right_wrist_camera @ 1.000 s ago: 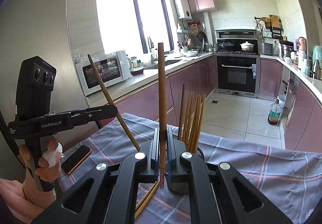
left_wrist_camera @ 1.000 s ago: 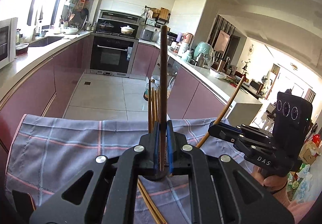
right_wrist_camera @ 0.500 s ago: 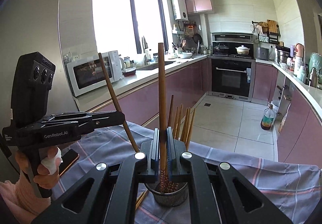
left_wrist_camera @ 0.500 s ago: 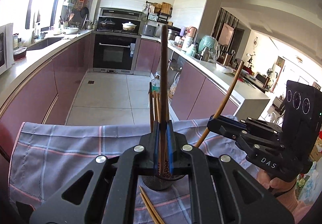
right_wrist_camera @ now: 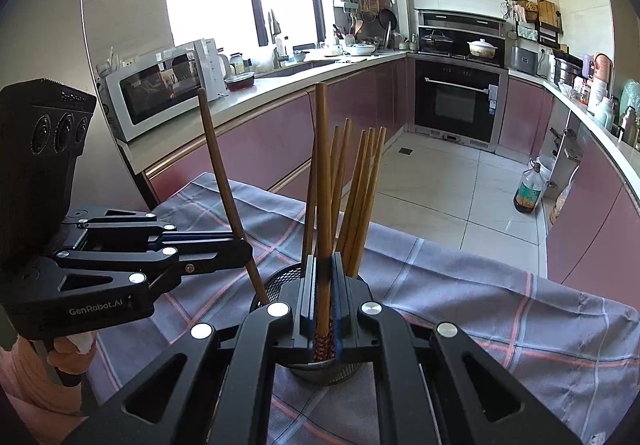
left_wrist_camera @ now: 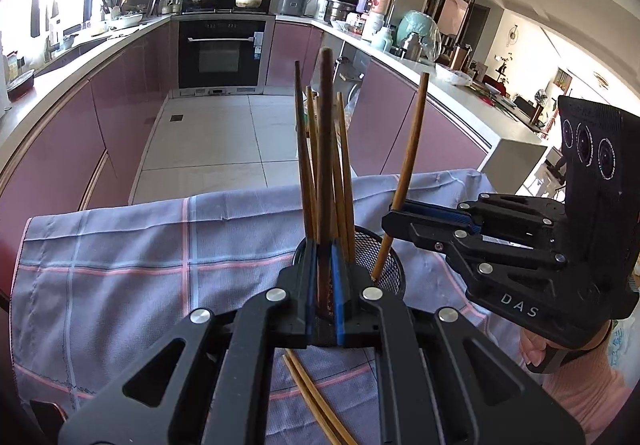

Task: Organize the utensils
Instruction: 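Open both grippers over the holder and move them back to the last chopsticks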

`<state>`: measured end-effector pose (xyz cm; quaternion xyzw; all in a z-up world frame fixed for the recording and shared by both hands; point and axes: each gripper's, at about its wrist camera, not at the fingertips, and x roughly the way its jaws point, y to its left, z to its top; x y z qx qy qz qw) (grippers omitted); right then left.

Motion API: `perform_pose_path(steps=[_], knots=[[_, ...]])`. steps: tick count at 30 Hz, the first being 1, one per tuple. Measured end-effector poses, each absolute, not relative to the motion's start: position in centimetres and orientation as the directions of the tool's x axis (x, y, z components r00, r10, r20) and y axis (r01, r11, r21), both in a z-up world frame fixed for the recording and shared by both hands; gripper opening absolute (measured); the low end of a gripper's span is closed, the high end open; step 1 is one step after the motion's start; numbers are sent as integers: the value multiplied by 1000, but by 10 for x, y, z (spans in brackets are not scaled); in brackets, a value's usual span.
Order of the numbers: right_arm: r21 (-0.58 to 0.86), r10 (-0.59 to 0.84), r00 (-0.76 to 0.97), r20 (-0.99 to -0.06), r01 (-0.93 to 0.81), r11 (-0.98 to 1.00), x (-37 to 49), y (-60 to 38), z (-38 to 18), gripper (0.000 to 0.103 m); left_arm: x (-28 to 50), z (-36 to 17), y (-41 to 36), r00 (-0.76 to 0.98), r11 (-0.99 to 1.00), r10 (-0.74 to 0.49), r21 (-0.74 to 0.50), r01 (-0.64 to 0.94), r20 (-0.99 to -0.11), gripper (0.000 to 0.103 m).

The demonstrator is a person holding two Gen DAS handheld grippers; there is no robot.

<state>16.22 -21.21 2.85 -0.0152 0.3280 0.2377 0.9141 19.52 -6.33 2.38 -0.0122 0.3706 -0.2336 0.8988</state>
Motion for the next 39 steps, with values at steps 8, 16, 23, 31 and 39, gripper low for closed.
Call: perform_pose_path(steps=[8,16,23,31,39], knots=[[132,403,671,-622,-418,899,171,-208,23,7,212,4,-62,604,901,-410,-203,383,-683,8],[144,404,671,-622,-409,901,169,-209,18,7,210,0,-55,621,907,-405,-209,366,-671,8],[155,431,667,-608,-432,888,157,-207,17,17,191,1,-46,664,920,-379,-189,342,-645,24],[179,511,644,-569,-510,842,117,-202,23,22,160,-7,-30,692,936,-340,-161,312,-636,35],[210,528,530,-663,-546,811,92,-180,-24,25,135,-38,-14,664,947,-308,-152,284,-682,36]])
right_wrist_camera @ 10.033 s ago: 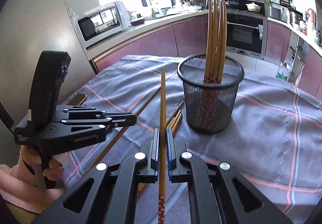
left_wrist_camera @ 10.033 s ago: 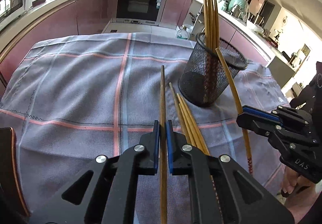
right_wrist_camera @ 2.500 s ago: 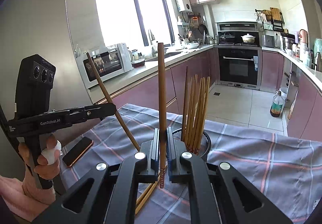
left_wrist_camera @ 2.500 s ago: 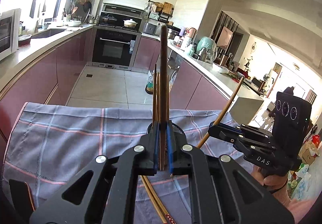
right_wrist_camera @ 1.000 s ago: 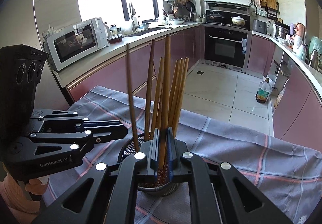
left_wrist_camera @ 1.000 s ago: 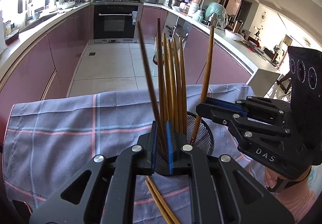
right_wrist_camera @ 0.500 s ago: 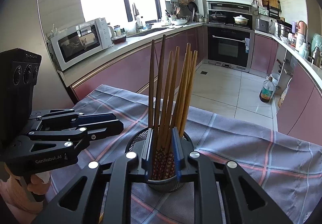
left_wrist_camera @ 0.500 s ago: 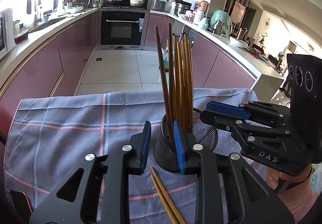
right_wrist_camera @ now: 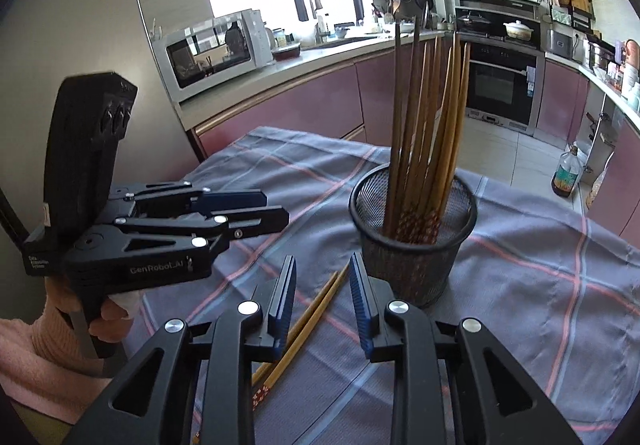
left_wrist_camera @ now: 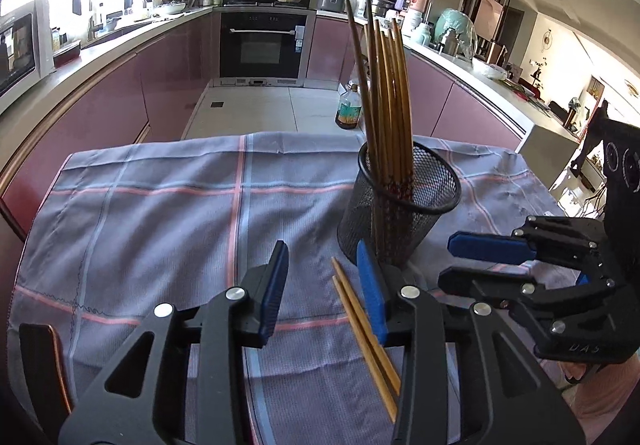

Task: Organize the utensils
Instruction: 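Open both grippers over the holder and move them back to the last chopsticks, then close the left gripper on a chopstick while the right gripper grasps the other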

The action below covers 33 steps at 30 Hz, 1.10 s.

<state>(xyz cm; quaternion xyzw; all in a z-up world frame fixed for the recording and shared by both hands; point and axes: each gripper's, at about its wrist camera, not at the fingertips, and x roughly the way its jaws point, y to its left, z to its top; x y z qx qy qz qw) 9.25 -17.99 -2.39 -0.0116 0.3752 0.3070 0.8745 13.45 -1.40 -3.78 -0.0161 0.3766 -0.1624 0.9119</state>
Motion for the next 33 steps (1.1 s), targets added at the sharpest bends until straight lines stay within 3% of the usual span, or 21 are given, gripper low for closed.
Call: perform_pose_path(steps=[11,33], knots=[[246,491,432,-757,-508,826,90,-162,-76,25,116,-84,-6,610,958,-269,-144,247,-745,38],[207,444,426,-788,-497,843,89,-154,-86,23,102,-105,-16,558,945,-302,-165,283,-773,40]])
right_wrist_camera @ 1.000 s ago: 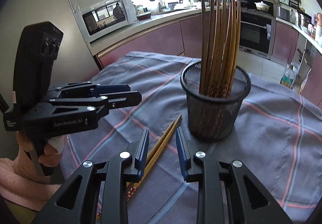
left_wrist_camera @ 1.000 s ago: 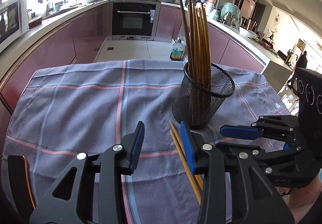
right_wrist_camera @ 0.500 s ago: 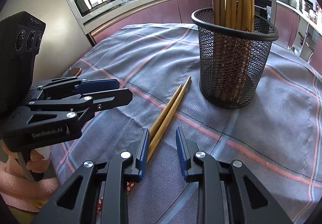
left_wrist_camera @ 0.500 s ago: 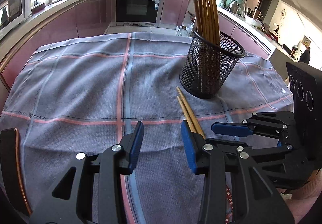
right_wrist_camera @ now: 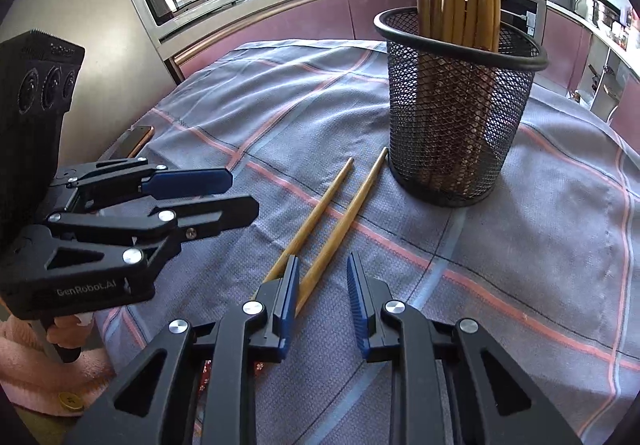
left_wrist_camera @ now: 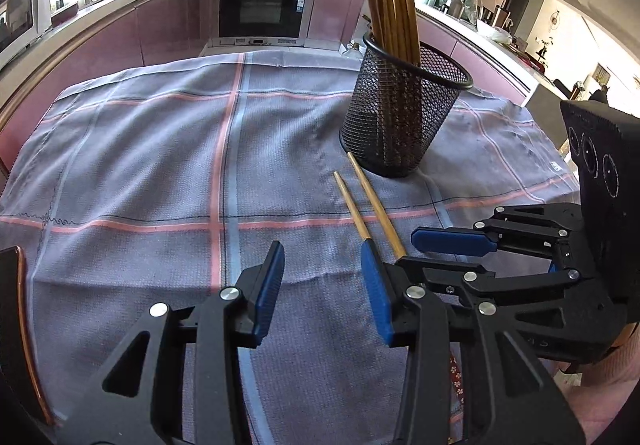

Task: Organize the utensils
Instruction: 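Close the left gripper on a chopstick while the right gripper grasps the other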

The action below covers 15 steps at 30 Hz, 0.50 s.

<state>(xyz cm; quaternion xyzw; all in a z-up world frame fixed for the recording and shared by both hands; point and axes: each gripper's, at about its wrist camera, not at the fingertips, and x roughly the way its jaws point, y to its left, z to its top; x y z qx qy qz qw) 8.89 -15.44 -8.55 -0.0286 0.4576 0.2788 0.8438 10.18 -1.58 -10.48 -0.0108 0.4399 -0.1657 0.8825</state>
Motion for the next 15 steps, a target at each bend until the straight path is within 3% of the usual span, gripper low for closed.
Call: perform_pose_path(steps=[15], knots=[[210,439,431,-788,-483,850,90,-168,-86,20,101,-113,-33,532,934,-317,-160,319,-785,43]])
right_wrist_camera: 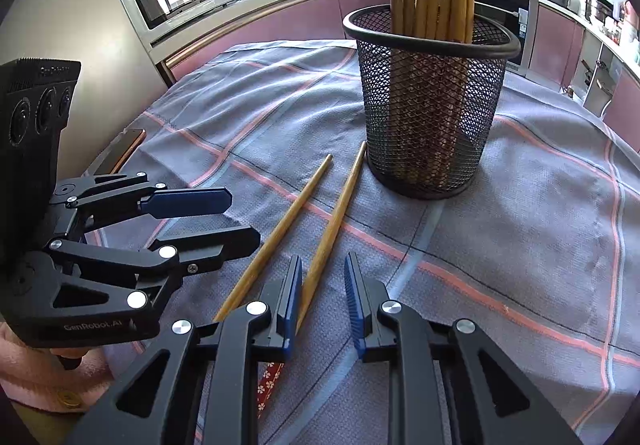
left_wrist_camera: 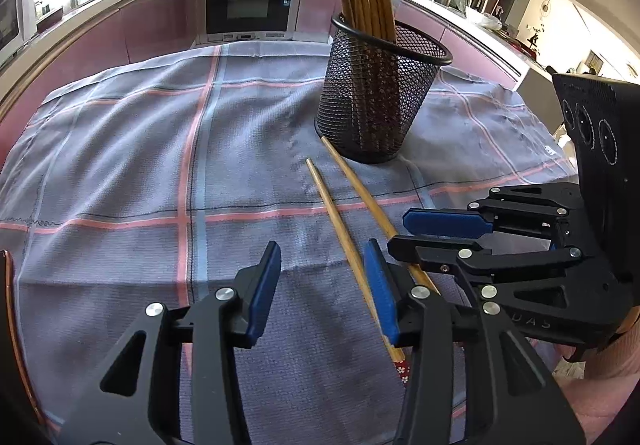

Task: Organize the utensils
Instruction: 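Close the left gripper on a chopstick while the right gripper grasps the other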

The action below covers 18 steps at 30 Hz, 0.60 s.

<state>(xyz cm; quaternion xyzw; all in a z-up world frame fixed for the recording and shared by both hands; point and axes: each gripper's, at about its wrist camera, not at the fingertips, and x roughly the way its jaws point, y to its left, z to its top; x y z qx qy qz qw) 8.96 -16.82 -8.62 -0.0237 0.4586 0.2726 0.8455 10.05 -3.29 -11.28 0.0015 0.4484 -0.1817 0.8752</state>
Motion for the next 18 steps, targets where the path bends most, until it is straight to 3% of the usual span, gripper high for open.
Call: perform_pose_path(steps=[18], knots=[[193,423,449,-787,-471,860,96,-165,-86,20,103,-120,-45,511,932,-300,-134,337,-805,44]])
